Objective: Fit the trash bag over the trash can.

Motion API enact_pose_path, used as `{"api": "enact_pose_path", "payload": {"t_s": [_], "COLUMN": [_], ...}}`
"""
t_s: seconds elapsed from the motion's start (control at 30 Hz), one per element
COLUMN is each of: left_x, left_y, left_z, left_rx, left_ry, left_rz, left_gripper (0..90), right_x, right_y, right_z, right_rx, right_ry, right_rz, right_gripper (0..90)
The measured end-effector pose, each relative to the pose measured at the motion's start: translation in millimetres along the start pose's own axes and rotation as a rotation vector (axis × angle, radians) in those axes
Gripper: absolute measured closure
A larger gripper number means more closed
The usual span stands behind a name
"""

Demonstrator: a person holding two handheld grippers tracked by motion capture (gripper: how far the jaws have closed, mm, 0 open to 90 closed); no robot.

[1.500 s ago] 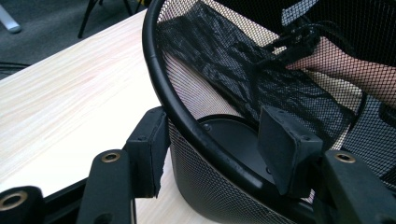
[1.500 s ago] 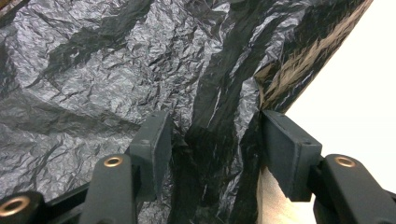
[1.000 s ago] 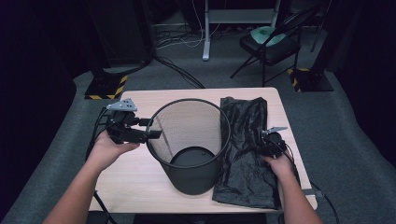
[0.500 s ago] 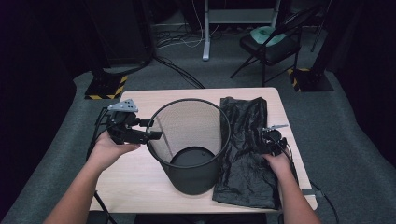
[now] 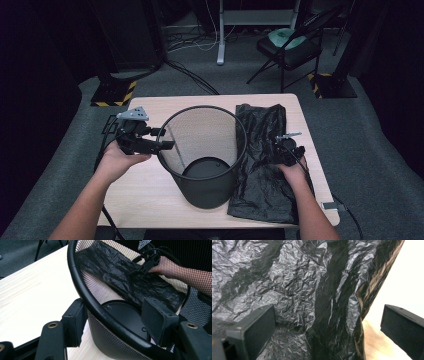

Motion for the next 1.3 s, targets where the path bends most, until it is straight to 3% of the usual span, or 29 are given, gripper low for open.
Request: {"api": "enact_pose_path", "payload": {"t_s": [0.23, 0.4, 0.63, 0.8, 1.3], "left_x": [0.1, 0.5, 0.6, 0.8, 0.3], "left_y": [-0.7, -1.2, -0.4, 0.0, 1.3], "left_z": [-0.1, -0.1, -0.1, 0.1, 0.3], "left_rx": [-0.002, -0.003, -0.001, -0.002, 0.001], "left_ry": [0.001, 0.001, 0.001, -0.003, 0.003], "left_rz": [-0.002, -0.003, -0.005, -0.005, -0.006], "left_gripper": [37.2, 37.1, 37.0, 37.0, 36.4], "right_x": [-5.5, -5.9, -18.2, -19.1, -23.7], "right_y": [-4.4, 0.5, -3.5, -8.9, -12.6], "right_z": [2.5, -3.7, -7.5, -3.8, -5.0], "right_rx": [-0.021, 0.019, 0.015, -0.027, 0.021], "right_ry": [0.026, 0.048, 0.038, 0.022, 0.051], "right_rz": [-0.016, -0.024, -0.057, -0.043, -0.041], "right_gripper": [0.0, 0.0, 0.0, 0.0, 0.1]}}
Point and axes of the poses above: each handheld gripper's, and its own axes: y roughly backward along the jaws, z roughly out of its underside, x roughly to its right, the point moved 8 cm from there along -y, roughly forward along the jaws, and after that the axes turned 1 degree about z, right-handed, at the moved point
